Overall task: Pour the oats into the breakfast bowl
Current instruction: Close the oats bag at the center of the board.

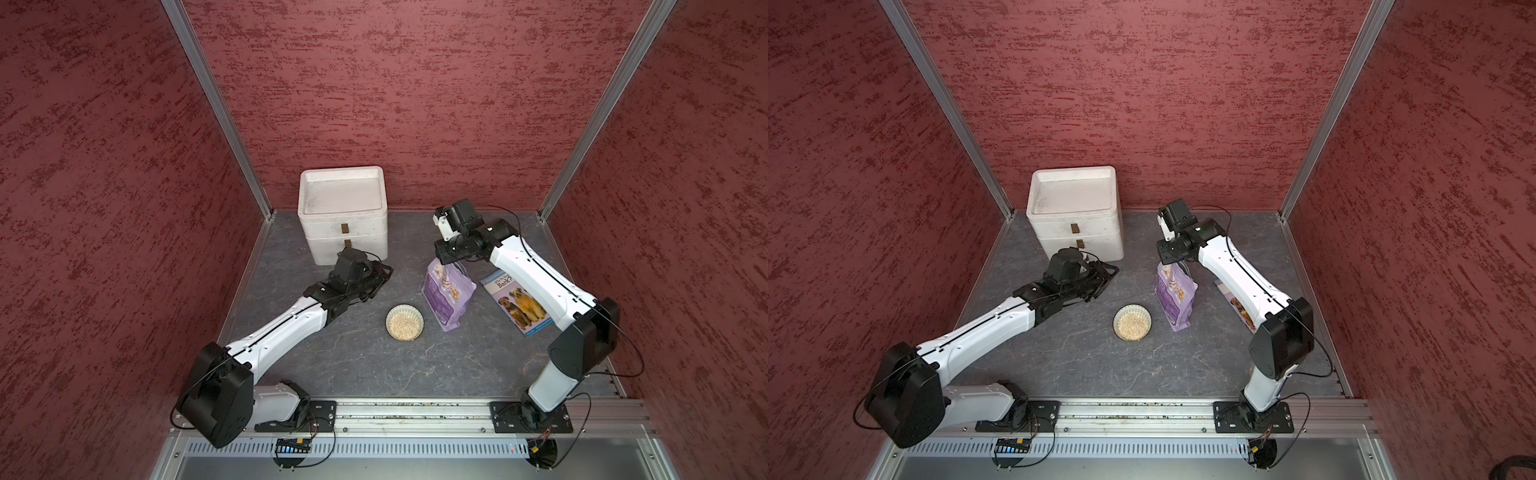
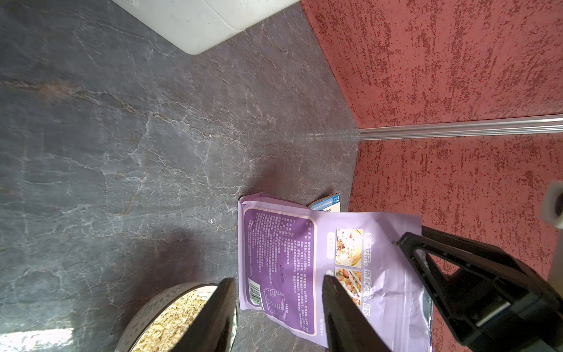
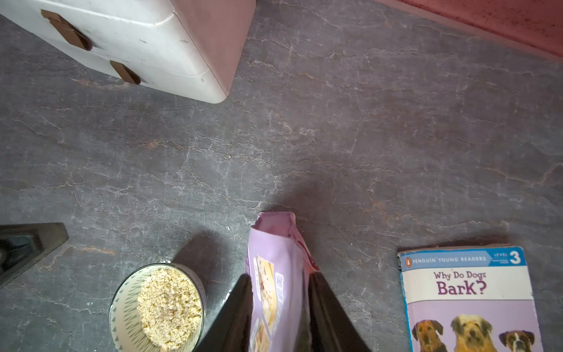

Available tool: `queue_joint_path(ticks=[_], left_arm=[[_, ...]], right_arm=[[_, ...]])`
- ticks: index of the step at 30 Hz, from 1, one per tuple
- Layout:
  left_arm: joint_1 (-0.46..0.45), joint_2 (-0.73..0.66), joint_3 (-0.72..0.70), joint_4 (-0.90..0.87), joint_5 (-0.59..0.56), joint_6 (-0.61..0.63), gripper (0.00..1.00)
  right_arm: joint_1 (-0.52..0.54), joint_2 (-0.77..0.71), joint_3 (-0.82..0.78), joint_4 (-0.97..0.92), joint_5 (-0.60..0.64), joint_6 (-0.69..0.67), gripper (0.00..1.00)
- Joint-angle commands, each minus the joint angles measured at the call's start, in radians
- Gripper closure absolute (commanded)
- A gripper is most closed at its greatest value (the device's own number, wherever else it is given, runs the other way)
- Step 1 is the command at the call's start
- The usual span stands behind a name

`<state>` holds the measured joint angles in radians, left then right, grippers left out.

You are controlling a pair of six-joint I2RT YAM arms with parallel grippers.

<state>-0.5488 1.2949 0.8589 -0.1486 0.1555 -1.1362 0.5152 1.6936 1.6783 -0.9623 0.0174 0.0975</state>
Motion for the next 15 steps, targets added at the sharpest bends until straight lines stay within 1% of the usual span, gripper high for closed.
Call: queue_joint_path(ticks=[1,4,5,9,12,15], left_arm=[[-0.01,0.01,0.031,0.025,0.004,0.01,0.51],[-0.013,0.014,0.035,0.026,0.003,0.01,0.51],[-0.014,0.016,0.037,0.025,0.003,0.01,0.51],[-0.021,0.02,0.047,0.024,0.001,0.01,0.51],[-0.029,0.02,0.051,0.021,-0.004,0.011,0.51],[-0.034,0.024,0.054,0.023,-0.007,0.01,0.51]], right_arm=[[-0.006,-0.075,-0.05,-0.028,-0.017,0.008,0.64],[-0.004,-0.108,-0.1,-0.034,-0.026,0.008,0.62],[-0.005,-0.115,-0.116,-0.037,-0.026,0.008,0.62],[-0.004,-0.14,-0.155,-0.05,-0.03,0.012,0.68],[-0.005,-0.162,-0.16,-0.06,-0.043,0.016,0.74],[-0.006,-0.18,-0.166,-0.066,-0.061,0.015,0.77]])
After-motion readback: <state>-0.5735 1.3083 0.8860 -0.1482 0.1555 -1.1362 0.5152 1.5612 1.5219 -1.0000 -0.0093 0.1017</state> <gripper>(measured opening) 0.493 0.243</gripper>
